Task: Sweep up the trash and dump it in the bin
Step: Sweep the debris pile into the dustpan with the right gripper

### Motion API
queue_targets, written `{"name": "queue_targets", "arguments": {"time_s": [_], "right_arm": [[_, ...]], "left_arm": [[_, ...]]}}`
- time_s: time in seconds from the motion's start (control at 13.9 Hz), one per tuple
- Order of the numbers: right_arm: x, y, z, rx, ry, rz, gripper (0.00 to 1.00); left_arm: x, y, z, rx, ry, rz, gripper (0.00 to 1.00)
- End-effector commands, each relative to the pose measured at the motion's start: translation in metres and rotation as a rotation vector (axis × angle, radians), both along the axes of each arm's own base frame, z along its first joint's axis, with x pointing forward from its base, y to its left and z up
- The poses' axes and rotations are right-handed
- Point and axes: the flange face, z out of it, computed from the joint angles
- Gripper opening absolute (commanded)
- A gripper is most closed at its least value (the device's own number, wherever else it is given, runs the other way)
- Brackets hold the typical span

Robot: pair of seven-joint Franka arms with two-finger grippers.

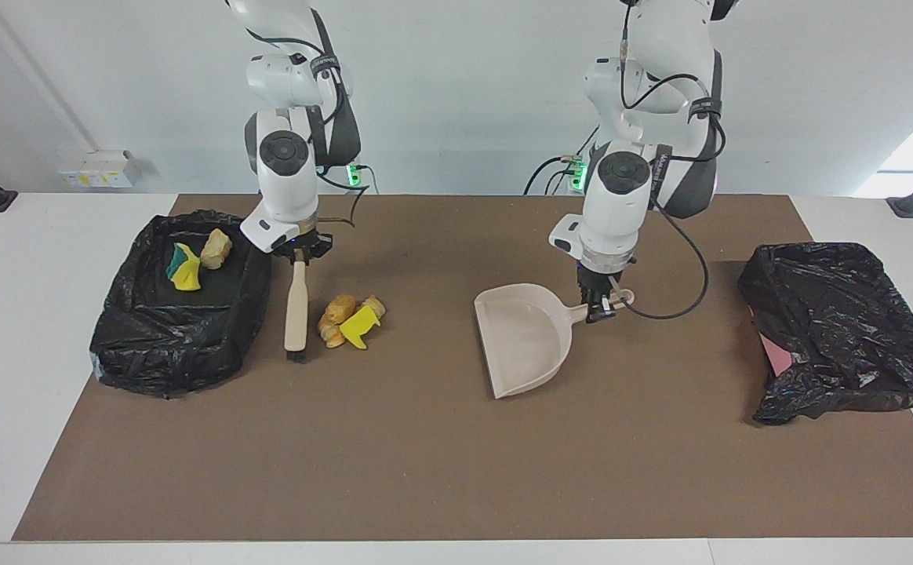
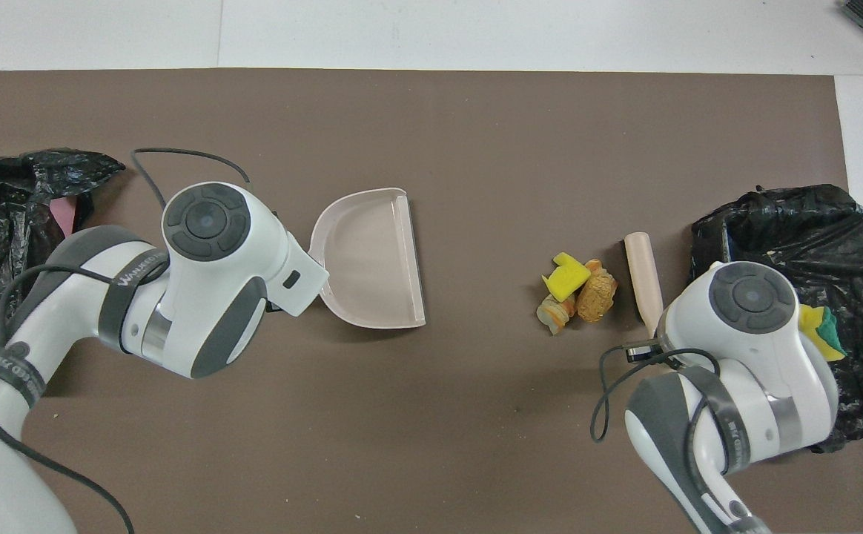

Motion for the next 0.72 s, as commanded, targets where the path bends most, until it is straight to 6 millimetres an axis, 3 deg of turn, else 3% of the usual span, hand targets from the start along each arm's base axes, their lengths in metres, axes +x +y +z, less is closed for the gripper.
{"name": "queue_targets", "arguments": {"time_s": [0.0, 0.22, 0.43, 0.65], "right_arm": [[-0.006, 0.025, -0.016, 0.025, 0.033, 0.004, 0.00], [-0.013, 0.045, -0.023, 0.062, 0.077, 0.011, 0.00], [-0.022, 0.077, -0.035, 0.138, 0.124, 0.050, 0.00], [-0.022, 0.110, -0.033, 0.241, 0.139, 0.025, 0.00]], "left_arm": [[-0.041, -0.032, 0.003, 0.025, -0.003, -0.081, 0.00], [-0.059, -0.061, -0.013, 0.028, 0.004, -0.003, 0.00], [-0.063, -0.066, -0.013, 0.028, 0.007, -0.007, 0.00], [-0.068, -0.070, -0.023, 0.032, 0.013, 0.013, 0.00]]}}
